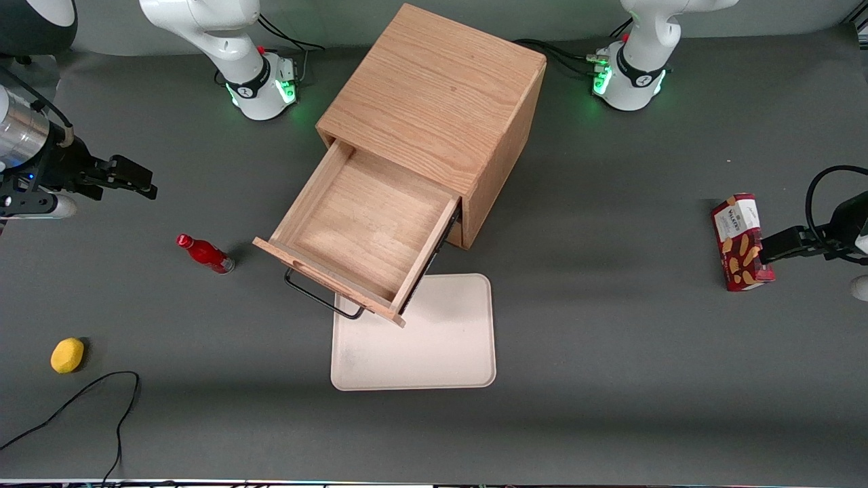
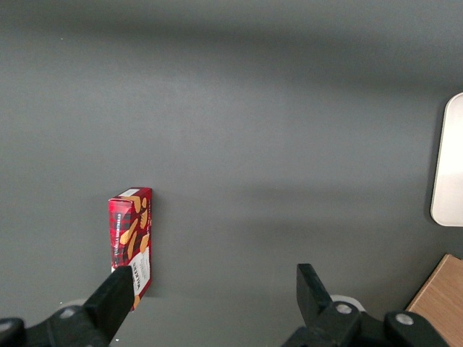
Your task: Open upper drawer
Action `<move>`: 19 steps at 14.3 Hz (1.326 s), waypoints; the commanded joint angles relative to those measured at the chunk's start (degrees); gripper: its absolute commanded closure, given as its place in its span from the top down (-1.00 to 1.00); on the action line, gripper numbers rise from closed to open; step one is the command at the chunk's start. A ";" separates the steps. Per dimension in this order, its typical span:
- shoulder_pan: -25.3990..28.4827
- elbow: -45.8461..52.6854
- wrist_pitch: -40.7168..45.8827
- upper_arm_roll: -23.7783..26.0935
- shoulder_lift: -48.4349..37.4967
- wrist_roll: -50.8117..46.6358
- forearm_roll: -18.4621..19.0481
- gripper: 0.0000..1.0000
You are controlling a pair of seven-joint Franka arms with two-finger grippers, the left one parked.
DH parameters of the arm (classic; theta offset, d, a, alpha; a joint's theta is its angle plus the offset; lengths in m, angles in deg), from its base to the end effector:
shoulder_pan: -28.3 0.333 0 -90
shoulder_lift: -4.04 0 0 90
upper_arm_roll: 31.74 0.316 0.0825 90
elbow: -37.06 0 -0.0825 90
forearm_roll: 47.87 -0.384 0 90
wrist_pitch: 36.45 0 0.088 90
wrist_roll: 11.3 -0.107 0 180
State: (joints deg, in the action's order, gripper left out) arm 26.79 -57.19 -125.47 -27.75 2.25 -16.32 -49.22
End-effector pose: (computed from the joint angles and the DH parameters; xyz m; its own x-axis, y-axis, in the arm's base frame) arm 0.5406 0.0265 0.6053 0.9971 -0.0441 -0.0617 -0.0452 -0.9988 -0.0160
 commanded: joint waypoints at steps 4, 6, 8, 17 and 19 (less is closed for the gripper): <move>0.02 5.80 -4.57 -0.39 7.47 3.67 3.01 1.00; -0.07 10.29 -7.38 -0.30 13.54 10.43 4.60 1.00; 0.02 11.71 -12.03 -0.13 18.56 17.55 4.78 1.00; 2.39 16.90 -27.96 9.87 36.14 31.65 20.66 1.00; 2.31 17.08 -27.96 10.86 36.60 31.13 20.95 1.00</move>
State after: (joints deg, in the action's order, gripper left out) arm 29.22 -43.30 -153.82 -17.85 36.95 12.95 -30.03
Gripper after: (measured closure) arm 0.000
